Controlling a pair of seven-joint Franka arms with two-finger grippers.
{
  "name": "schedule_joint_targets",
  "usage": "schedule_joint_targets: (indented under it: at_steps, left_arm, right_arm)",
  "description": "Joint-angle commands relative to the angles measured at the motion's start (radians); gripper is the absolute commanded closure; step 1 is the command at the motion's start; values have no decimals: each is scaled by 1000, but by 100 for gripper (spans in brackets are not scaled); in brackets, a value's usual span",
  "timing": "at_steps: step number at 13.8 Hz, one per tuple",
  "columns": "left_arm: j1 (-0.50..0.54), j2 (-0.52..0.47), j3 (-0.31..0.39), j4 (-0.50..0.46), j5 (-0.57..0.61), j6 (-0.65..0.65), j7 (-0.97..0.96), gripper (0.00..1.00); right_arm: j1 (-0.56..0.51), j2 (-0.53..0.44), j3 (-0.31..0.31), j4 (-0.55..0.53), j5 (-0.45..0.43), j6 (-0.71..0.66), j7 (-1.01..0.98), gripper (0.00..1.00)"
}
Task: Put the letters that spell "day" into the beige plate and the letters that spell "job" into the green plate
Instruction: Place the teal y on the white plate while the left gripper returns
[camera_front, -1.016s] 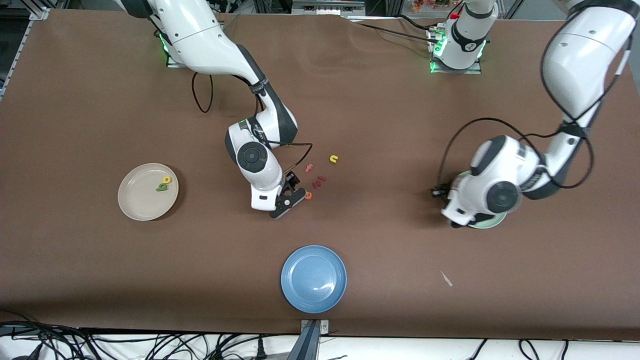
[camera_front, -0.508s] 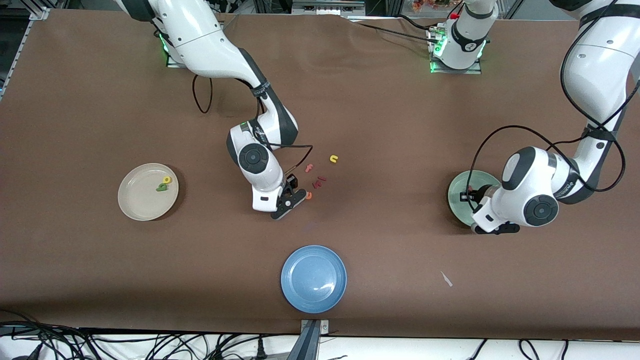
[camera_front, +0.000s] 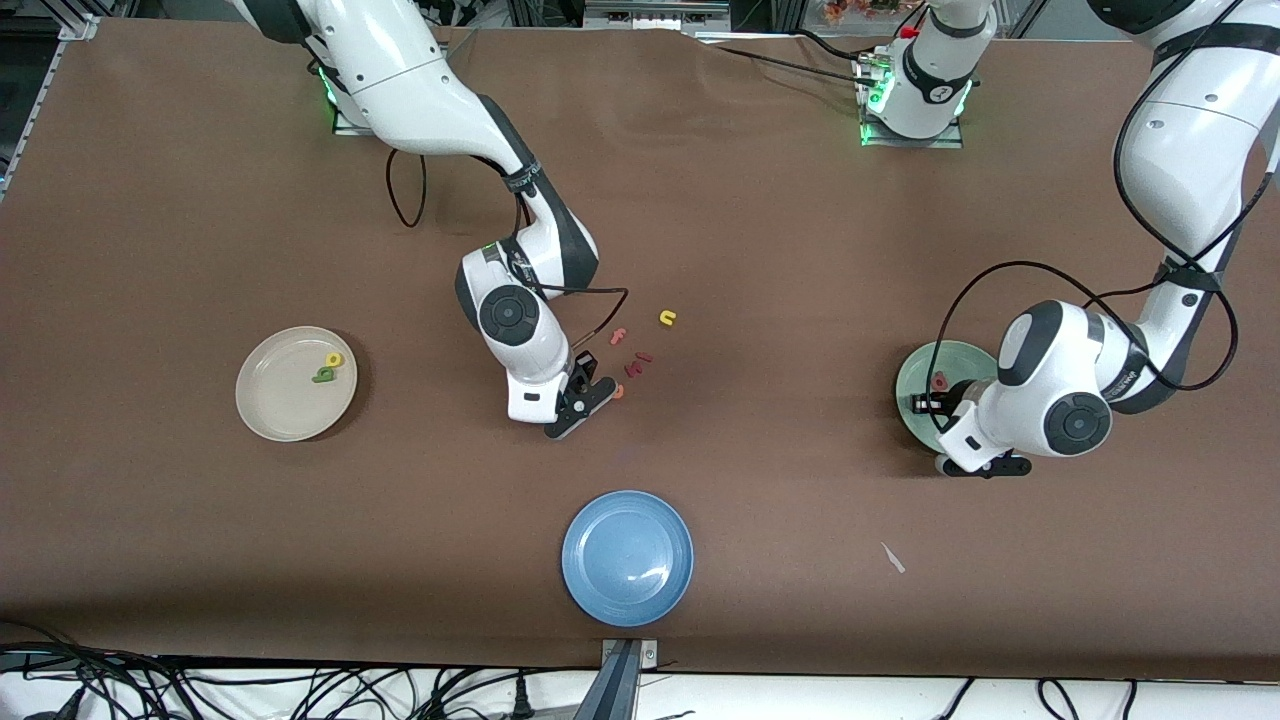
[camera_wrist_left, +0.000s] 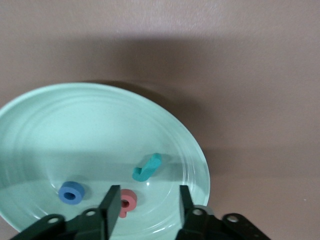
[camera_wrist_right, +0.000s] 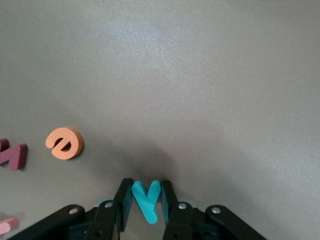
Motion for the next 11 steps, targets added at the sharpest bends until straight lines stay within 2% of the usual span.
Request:
schedule_joint_targets:
  at_steps: [1, 2, 4, 5, 6, 9, 11]
  left_arm:
    - [-12, -100, -6, 5, -9, -52, 51, 0]
    - [-9, -149, -30, 5, -10, -60, 51, 0]
    - [-4, -247, -92, 17, -18, -154, 51, 0]
    - [-6, -293, -110, 56, -53, -204, 51, 0]
    - [-6, -321, -117, 107, -99, -254, 51, 0]
    - [-7, -366, -123, 295, -191, -437, 52, 0]
    - [-9, -413, -121, 365, -285, -572, 45, 0]
  right_arm:
    - [-4, 28, 10, 25, 13, 7, -10, 76]
    - [-4, 28, 10, 25, 13, 7, -9, 80]
    - [-4, 28, 10, 25, 15, 7, -7, 82]
    - [-4, 25, 10, 26, 15, 4, -9, 87]
    - [-10, 14, 8, 31, 18, -9, -10, 87]
    - [-65, -79, -3, 31, 18, -187, -42, 88]
    - [-102, -139, -44, -22, 18, -289, -130, 88]
